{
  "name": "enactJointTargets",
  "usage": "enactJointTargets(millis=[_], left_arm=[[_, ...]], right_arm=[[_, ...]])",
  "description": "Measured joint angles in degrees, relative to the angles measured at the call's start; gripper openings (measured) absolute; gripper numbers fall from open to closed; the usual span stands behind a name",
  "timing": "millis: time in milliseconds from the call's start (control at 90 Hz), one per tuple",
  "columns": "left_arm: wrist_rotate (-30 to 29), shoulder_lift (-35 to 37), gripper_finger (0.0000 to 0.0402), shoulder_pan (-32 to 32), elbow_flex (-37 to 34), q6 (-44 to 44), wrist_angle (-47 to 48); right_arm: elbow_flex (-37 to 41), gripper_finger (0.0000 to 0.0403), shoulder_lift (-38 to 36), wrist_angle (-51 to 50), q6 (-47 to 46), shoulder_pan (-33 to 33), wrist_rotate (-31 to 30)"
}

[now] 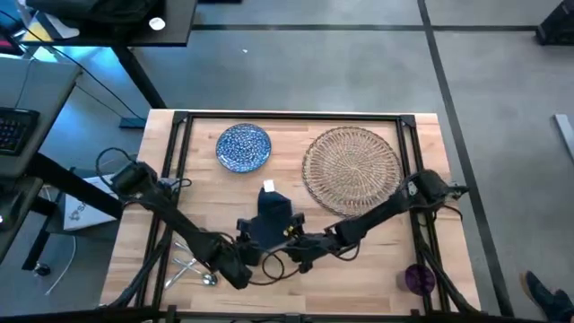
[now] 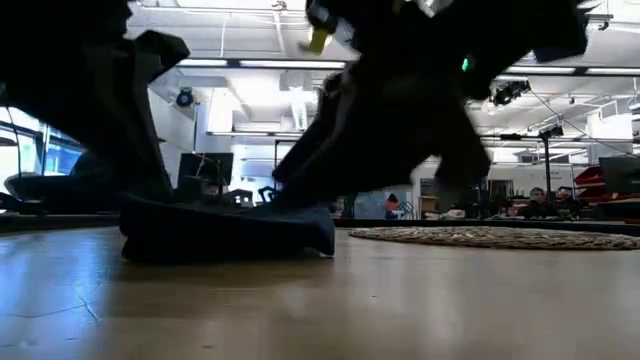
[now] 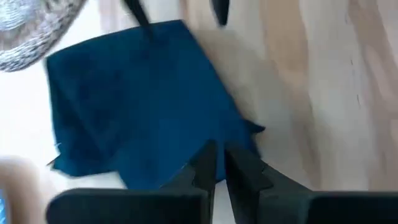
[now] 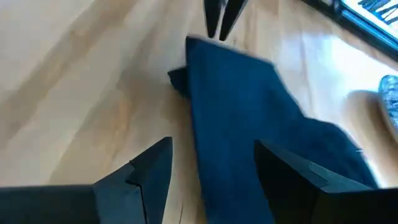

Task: Set table place
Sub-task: Fold the blue table napkin

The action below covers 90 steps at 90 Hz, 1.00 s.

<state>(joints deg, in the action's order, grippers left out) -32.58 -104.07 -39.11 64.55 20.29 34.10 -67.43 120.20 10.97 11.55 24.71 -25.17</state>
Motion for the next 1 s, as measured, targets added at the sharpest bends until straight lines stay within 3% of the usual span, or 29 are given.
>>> enactJointTargets(millis=[289,444,644,800,1000], left_arm=[[-1.2,0.8,0.0074,-0.6,0.0,0.6,0.3],[-1.2,0.8,0.0076,-1.6,0.0,0.6,0.6],[-1.7,1.7,0.0076,-3.2,0.5,3.8,4.7],[-3.8,3.4,0.0079,-4.2,1.2,9.0,12.8],[-4.3,4.9,0.0117,-4.9,1.3,12.5,14.1]], right_arm=[[-7.1,0.0174,7.7,0.9,5.7,-0.9,-8.7],[-7.8,0.0115,7.9,0.4,6.5,-2.3,-8.4],[-7.8,0.0011,7.6,-0.7,6.8,-3.7,-7.6],[-11.0,0.0002,7.2,-7.0,4.7,-4.1,-5.5],[-20.0,0.0000,6.8,-20.7,-2.2,-4.8,-2.8]])
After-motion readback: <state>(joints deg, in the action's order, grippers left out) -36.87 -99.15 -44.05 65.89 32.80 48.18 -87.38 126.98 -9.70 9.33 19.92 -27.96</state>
